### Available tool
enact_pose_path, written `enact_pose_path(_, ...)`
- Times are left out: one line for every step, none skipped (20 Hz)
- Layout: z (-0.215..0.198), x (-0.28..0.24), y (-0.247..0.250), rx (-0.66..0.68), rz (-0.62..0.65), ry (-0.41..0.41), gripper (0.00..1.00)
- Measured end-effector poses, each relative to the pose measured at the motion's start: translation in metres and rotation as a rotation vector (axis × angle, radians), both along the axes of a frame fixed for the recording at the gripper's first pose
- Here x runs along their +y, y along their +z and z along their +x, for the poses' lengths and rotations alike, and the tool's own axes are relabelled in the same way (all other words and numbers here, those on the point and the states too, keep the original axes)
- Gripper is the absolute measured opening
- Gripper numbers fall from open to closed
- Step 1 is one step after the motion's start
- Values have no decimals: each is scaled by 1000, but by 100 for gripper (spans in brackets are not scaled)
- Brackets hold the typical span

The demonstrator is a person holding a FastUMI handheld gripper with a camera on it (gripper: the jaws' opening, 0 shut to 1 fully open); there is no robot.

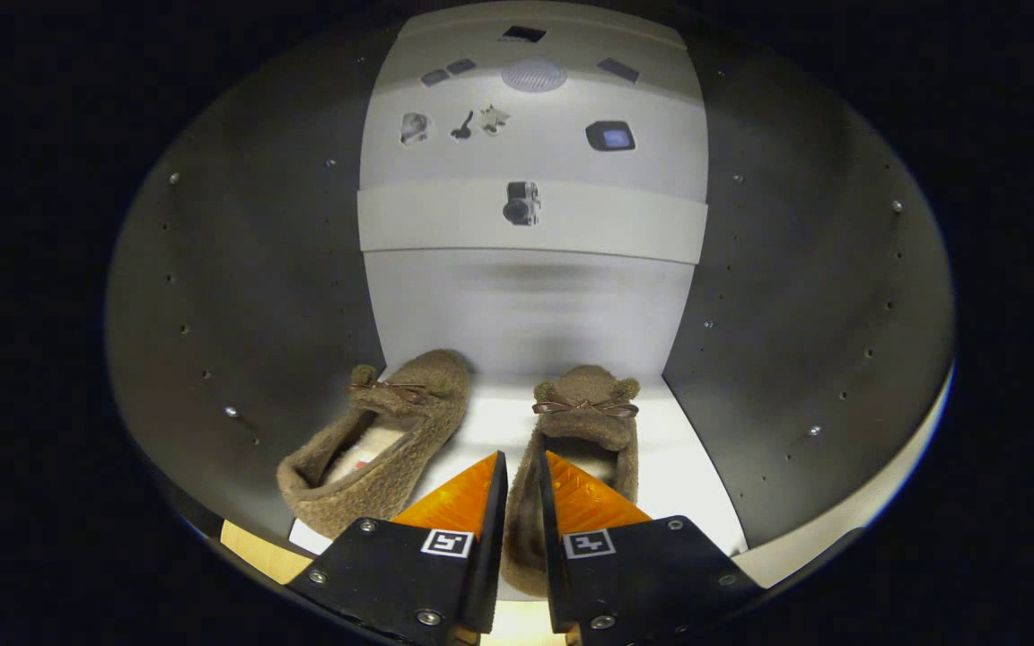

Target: Open the shoe cabinet door, grab the shoes and put them into the shoe cabinet, then close the shoe cabinet door.

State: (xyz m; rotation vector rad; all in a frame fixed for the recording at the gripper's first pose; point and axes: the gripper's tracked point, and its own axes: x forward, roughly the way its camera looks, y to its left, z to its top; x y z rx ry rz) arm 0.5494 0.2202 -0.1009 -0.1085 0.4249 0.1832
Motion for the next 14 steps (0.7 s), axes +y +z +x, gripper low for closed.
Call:
enact_pose_path(-7,-3,6,-27,-12,0,23)
enact_pose_path(-13,-7,14,-55,-25,-3,22)
enact_pose_path(-21,-8,21,-78,-22,-8,22)
enact_pose_path(-31,-8,26,-87,-11,-5,23)
enact_pose_path(-40,-8,30,-92,-3,-8,22)
enact_pose_path(-50,-11,34,-99,2,-13,22)
enact_pose_path(-58,-14,38,-107,7,-19,23)
enact_pose_path(-68,-17,43,-112,11,-24,22)
enact_pose_path(-77,-18,46,-119,16,-26,22)
enact_pose_path(-87,-20,50,-125,20,-29,22)
enact_pose_path(-97,-21,54,-132,26,-32,22)
enact_pose_path(-108,-22,58,-141,31,-34,22)
enact_pose_path(-119,-24,61,-149,34,-39,23)
enact_pose_path(-133,-26,63,-149,38,-40,22)
